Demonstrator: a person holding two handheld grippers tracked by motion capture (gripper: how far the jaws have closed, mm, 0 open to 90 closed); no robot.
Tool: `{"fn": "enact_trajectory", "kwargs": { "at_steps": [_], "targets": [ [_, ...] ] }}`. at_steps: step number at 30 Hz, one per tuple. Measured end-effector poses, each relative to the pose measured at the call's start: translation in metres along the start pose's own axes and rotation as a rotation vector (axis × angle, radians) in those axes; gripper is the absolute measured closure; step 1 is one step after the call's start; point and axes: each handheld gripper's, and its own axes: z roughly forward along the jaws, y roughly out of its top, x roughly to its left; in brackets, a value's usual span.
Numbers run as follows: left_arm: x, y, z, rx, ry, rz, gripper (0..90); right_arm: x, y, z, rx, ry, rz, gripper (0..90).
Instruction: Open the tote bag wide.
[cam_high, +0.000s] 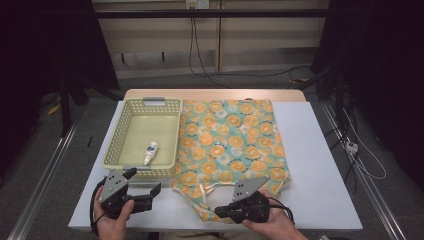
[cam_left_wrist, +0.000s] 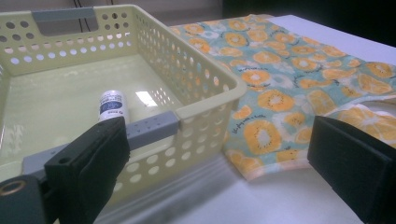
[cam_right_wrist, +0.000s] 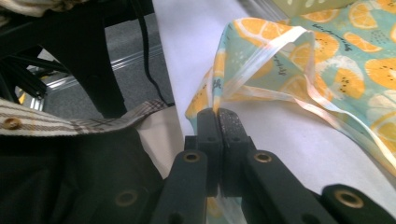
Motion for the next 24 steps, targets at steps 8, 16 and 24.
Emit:
{"fn": "enact_trajectory", "kwargs": {
  "at_steps": [8, 16, 24],
  "targets": [
    [0.0, 0.001, 0.002, 0.005, -0.004, 0.005, 5.1, -0.013, 0.009, -0.01, -0.037, -0.099, 0.013, 90.0],
    [0.0, 0.001, 0.003, 0.007, -0.013, 0.006, 5.1, -0.024, -0.006, 0.005, 0.033, -0.105, 0.025, 83.7],
    [0.0, 0.001, 0.004, 0.005, -0.015, 0.008, 5.1, -0.014, 0.003, 0.014, 0.049, -0.052, -0.004, 69.1]
  ]
}}
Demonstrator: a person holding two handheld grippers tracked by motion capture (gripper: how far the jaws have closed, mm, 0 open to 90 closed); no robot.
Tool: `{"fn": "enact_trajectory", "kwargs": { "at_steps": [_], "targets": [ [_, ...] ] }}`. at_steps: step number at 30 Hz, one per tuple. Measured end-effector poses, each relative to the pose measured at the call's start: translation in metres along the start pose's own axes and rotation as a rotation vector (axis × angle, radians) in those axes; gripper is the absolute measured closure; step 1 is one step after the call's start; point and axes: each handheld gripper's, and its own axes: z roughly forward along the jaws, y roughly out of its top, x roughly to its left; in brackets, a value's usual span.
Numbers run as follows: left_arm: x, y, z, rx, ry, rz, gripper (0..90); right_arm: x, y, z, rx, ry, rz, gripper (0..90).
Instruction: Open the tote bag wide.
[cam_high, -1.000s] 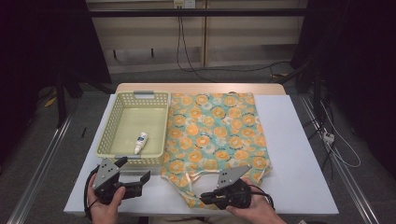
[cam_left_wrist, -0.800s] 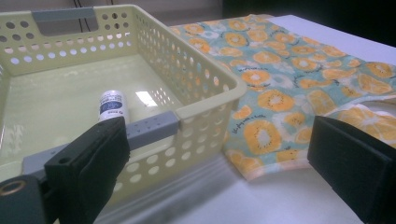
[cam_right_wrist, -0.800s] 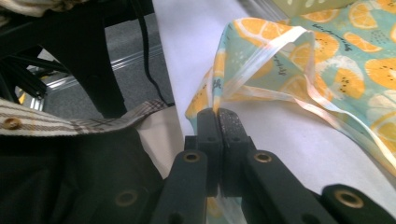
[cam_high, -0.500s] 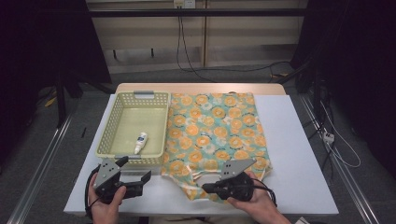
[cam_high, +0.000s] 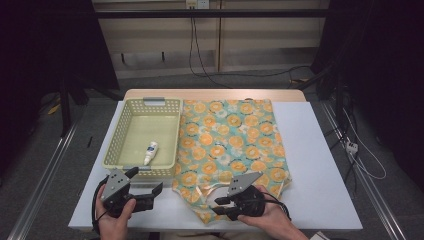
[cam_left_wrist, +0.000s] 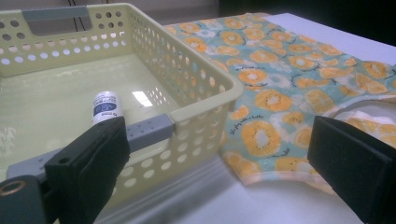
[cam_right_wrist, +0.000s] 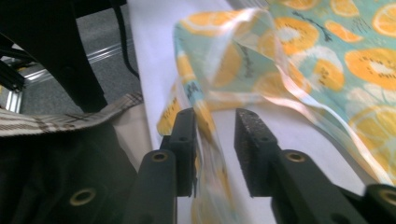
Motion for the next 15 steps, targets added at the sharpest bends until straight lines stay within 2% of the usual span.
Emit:
{"fn": "enact_trajectory", "kwargs": {
  "at_steps": [2, 3, 6, 10, 11, 15],
  "targets": [
    [0.0, 0.0, 0.0, 0.0, 0.0, -0.001, 5.1, 0.001, 0.002, -0.001, -0.008, 0.005, 0.003, 70.4],
    [0.0, 0.0, 0.0, 0.0, -0.001, -0.001, 5.1, 0.001, 0.003, -0.001, -0.01, 0.007, 0.002, 75.2],
    [0.0, 0.0, 0.0, 0.001, 0.0, -0.001, 5.1, -0.001, 0.003, -0.003, -0.024, 0.014, 0.019, 82.3],
    [0.0, 0.0, 0.0, 0.001, 0.0, -0.003, 5.1, -0.003, 0.006, -0.009, -0.055, 0.015, 0.024, 88.9],
    [0.0, 0.0, 0.0, 0.002, 0.0, 0.0, 5.1, -0.005, 0.009, -0.014, -0.067, -0.025, 0.019, 90.0],
    [0.0, 0.0, 0.001, 0.003, -0.002, -0.001, 5.1, -0.021, 0.017, -0.021, -0.079, -0.073, 0.023, 90.0]
  ]
}}
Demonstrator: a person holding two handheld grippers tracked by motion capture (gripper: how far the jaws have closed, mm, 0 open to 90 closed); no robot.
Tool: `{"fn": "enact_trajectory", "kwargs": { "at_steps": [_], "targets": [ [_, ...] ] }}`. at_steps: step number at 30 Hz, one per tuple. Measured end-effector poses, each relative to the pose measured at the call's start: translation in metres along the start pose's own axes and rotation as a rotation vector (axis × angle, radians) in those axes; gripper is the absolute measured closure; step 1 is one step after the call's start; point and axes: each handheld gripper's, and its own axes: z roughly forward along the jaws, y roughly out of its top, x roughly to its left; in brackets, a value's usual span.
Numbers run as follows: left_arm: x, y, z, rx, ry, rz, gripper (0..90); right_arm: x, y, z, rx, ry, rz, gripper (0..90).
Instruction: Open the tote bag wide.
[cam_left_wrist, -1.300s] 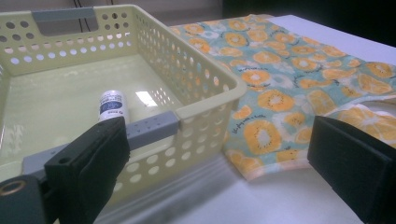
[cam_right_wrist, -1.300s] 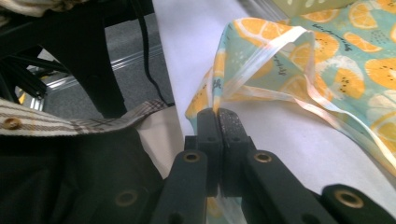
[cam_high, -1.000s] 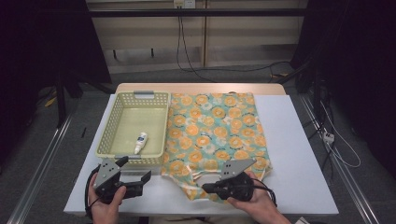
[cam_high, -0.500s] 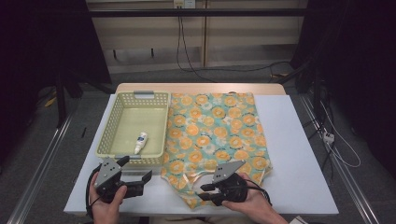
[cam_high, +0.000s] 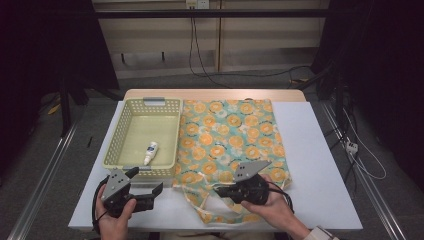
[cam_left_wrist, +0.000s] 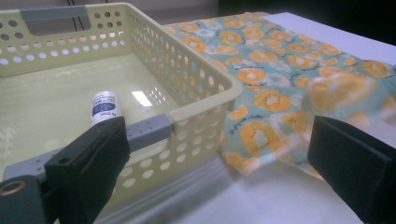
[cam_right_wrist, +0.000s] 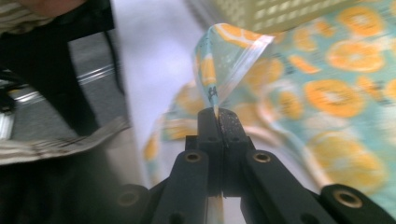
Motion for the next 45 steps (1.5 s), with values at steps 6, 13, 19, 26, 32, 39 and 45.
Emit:
{"fn": "enact_trajectory", "kwargs": {
  "at_steps": [6, 13, 19, 26, 32, 39, 45],
  "targets": [
    [0.001, 0.0, 0.0, 0.003, -0.002, -0.002, 5.1, -0.03, 0.011, -0.002, 0.009, -0.08, 0.002, 90.0],
    [0.0, 0.0, 0.0, 0.005, -0.004, 0.004, 5.1, -0.071, 0.014, 0.01, 0.032, -0.168, 0.022, 90.0],
    [0.0, 0.0, 0.001, 0.006, -0.008, 0.001, 5.1, -0.1, 0.016, 0.023, 0.055, -0.227, 0.028, 90.0],
    [0.0, 0.0, 0.002, 0.009, -0.012, 0.006, 5.1, -0.125, 0.024, 0.033, 0.076, -0.275, 0.014, 90.0],
    [0.001, 0.0, 0.002, 0.01, -0.013, 0.006, 5.1, -0.145, 0.011, 0.048, 0.132, -0.295, 0.025, 87.3],
    [0.0, 0.0, 0.001, 0.011, -0.015, 0.005, 5.1, -0.146, 0.009, 0.042, 0.124, -0.282, 0.078, 53.5],
    [0.0, -0.001, 0.001, 0.009, -0.013, 0.005, 5.1, -0.133, 0.017, 0.016, 0.057, -0.272, 0.094, 32.3]
  ]
}}
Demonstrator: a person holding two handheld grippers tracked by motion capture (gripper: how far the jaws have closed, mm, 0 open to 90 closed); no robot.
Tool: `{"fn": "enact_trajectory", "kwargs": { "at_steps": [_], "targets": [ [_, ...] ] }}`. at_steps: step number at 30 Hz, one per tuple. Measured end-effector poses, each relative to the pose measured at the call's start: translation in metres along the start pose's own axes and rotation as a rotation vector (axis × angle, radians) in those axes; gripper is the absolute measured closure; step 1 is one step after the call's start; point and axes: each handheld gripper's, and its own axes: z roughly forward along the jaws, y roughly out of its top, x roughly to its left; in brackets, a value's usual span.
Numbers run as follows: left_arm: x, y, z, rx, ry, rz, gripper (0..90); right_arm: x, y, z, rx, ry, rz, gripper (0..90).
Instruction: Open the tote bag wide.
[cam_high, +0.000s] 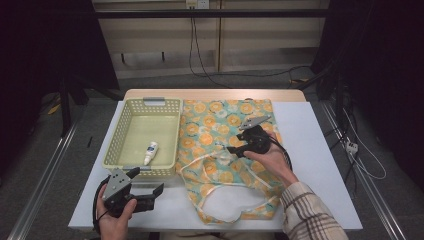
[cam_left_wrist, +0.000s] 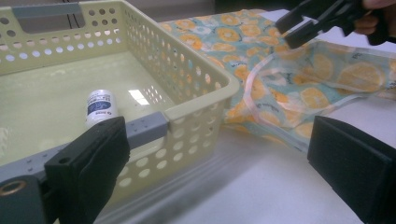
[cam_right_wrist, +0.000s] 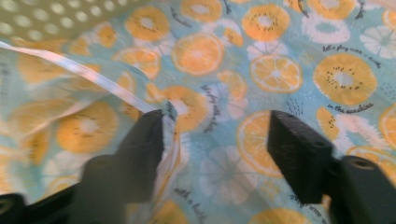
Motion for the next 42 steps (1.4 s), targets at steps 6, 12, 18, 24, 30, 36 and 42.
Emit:
{"fn": "enact_trajectory", "kwargs": {
  "at_steps": [6, 12, 18, 24, 30, 36, 42],
  "targets": [
    [0.0, 0.0, 0.0, 0.002, 0.001, 0.003, 5.1, 0.028, 0.0, -0.027, -0.042, 0.07, -0.026, 29.5],
    [0.0, 0.0, 0.0, 0.001, 0.002, 0.006, 5.1, 0.062, -0.016, -0.03, 0.031, 0.136, -0.104, 37.4],
    [0.0, 0.0, 0.0, 0.002, 0.002, 0.005, 5.1, 0.078, -0.033, -0.029, 0.093, 0.166, -0.168, 37.4],
    [0.0, 0.0, 0.0, 0.003, 0.001, 0.005, 5.1, 0.072, -0.044, -0.014, 0.165, 0.154, -0.189, 47.3],
    [0.0, 0.0, 0.0, 0.003, 0.001, 0.005, 5.1, 0.068, -0.047, -0.006, 0.198, 0.154, -0.204, 53.5],
    [0.0, 0.0, 0.0, 0.003, 0.0, 0.007, 5.1, 0.062, -0.047, -0.001, 0.2, 0.195, -0.172, 70.7],
    [0.0, 0.0, 0.001, 0.003, 0.001, 0.007, 5.1, 0.056, -0.047, 0.0, 0.206, 0.246, -0.108, 81.2]
  ]
}}
